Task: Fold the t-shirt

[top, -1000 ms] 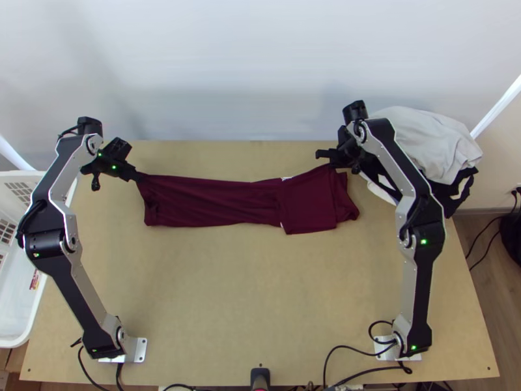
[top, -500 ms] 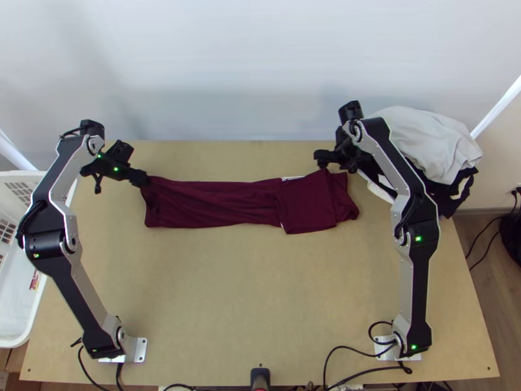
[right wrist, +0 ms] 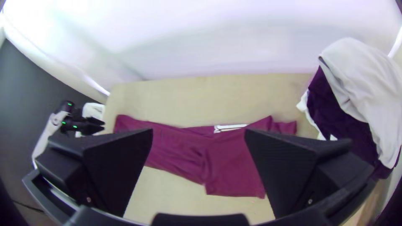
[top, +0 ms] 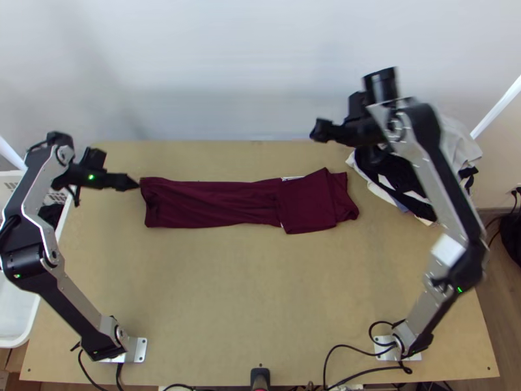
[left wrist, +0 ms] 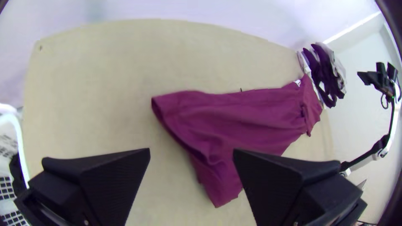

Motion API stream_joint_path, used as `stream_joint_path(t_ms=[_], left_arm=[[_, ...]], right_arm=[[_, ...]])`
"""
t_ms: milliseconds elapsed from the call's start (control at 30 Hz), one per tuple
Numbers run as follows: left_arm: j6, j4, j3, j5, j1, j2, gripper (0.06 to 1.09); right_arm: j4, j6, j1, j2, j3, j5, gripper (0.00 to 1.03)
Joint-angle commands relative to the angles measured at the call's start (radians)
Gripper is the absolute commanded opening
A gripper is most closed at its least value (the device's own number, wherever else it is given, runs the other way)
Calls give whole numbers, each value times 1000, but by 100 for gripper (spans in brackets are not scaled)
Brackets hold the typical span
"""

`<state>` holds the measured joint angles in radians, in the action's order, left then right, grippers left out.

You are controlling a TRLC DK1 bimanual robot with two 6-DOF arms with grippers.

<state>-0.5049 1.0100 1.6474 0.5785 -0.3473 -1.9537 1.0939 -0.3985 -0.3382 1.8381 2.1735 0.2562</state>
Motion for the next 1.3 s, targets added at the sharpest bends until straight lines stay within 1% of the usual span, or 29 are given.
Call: stream_joint_path(t_ms=[0,100,300,600,733,800,1000,1067,1100,1133,1167,1200,1267], left_arm=[[-1,19,-104,41,-16,16,102],[11,-7,-163,75,-30,21,102],[40,-56,-205,124,-35,18,102],[170,-220,-224,121,57,-45,102],[220,-264,-216,110,114,-91,102],[232,-277,-222,81,157,-109,102],[299,-326,-267,64,274,-73,100],[328,-360,-290,63,301,-50,92],[335,-366,-299,64,312,-37,86],[336,-370,-307,64,318,-27,77],[347,-387,-317,64,324,-13,65],[356,-401,-327,64,324,-1,48],[358,-407,-334,63,323,18,11]], right_arm=[[14,-114,13,-36,46,68,99],[12,-137,31,-57,77,97,99],[4,-132,59,-83,75,114,99],[-6,-134,93,-96,109,114,99],[-6,-134,93,-97,117,114,99],[-6,-134,93,-97,121,114,99],[-6,-134,94,-96,132,114,99],[-6,-134,96,-96,131,114,99],[-6,-134,96,-96,132,114,99],[-6,-134,96,-96,131,114,99],[-6,-134,97,-96,131,114,99],[-6,-134,97,-96,129,114,99],[-6,-134,99,-97,128,114,99]])
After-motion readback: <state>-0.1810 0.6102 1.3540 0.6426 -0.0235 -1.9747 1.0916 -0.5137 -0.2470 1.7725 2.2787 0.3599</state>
